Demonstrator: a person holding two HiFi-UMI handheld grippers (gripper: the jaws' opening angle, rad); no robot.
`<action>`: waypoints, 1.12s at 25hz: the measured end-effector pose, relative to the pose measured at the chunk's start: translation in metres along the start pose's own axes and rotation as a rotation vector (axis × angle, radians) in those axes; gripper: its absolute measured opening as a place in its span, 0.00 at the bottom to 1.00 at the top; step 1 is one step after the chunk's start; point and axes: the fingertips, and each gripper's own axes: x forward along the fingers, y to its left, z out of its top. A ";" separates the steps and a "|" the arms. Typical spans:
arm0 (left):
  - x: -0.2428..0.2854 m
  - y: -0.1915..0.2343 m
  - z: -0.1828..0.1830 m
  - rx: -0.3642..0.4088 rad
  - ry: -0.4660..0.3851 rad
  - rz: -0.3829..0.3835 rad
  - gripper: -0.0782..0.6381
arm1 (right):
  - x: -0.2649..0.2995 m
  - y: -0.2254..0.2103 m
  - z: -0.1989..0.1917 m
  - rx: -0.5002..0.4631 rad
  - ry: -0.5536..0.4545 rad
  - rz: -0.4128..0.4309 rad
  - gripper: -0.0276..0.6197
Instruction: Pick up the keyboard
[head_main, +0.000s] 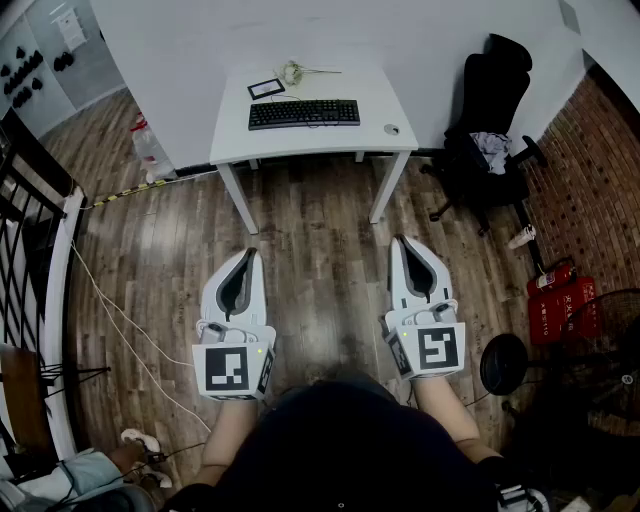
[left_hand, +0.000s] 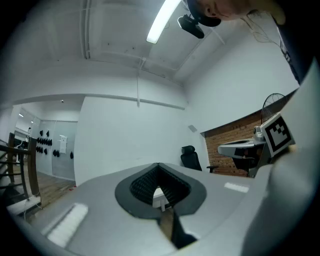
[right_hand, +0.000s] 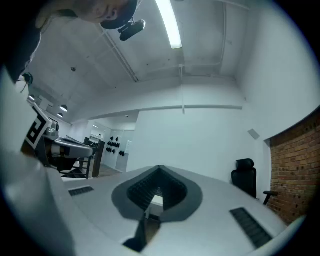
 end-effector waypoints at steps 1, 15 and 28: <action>-0.003 -0.001 -0.001 -0.007 -0.003 -0.003 0.12 | -0.002 0.003 0.000 -0.015 -0.025 0.012 0.06; -0.004 0.006 -0.009 -0.032 0.003 -0.023 0.12 | 0.006 0.015 -0.002 0.032 -0.072 0.029 0.06; 0.097 0.045 -0.016 -0.026 -0.003 -0.023 0.12 | 0.116 -0.029 -0.030 0.090 -0.030 0.035 0.26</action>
